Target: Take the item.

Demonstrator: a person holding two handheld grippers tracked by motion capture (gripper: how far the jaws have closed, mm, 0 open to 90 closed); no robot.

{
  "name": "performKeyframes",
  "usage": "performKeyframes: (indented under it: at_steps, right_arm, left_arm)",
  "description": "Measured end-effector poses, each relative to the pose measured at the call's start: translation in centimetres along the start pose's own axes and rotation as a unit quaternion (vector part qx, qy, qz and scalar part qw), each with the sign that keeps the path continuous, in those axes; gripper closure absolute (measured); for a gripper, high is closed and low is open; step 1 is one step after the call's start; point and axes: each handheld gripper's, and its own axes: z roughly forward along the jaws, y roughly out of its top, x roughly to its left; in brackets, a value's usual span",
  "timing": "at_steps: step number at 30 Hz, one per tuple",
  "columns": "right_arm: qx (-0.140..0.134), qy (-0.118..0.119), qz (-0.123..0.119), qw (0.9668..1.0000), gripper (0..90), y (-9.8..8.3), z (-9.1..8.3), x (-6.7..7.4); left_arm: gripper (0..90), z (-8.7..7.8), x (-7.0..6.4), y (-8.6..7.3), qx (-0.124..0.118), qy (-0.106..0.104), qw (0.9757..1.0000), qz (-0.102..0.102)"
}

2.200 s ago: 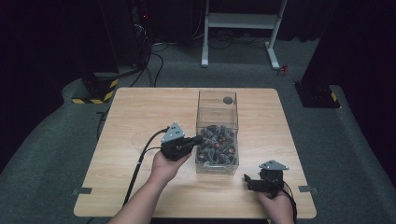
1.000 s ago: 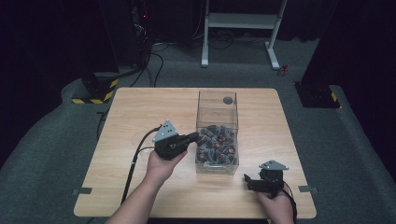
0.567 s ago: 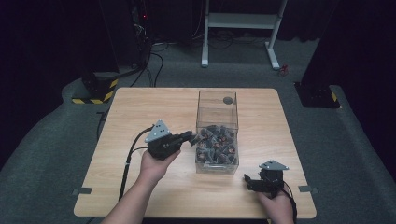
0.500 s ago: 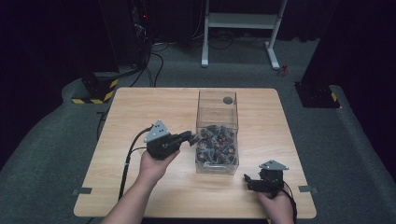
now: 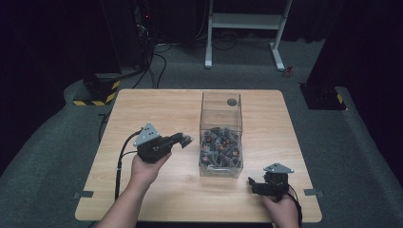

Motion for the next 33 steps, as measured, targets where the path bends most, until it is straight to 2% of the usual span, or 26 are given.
performKeyframes:
  at_steps: [12, 18, 33]
  right_arm:
    - [0.0, 0.0, 0.0, 1.0, 8.5, 0.0, 0.0, 0.0]
    - [0.0, 0.0, 0.0, 1.0, 8.5, 0.0, 0.0, 0.0]
    - [0.0, 0.0, 0.0, 1.0, 8.5, 0.0, 0.0, 0.0]
  left_arm:
    - [90.0, -1.7, 1.4, -0.4, -0.002, 0.023, 0.9997, -0.002]
    - [90.0, -2.8, 2.3, -0.7, -0.004, 0.037, 0.9993, -0.009]
    - [90.0, -5.7, 4.6, -1.7, -0.005, 0.078, 0.9968, -0.018]
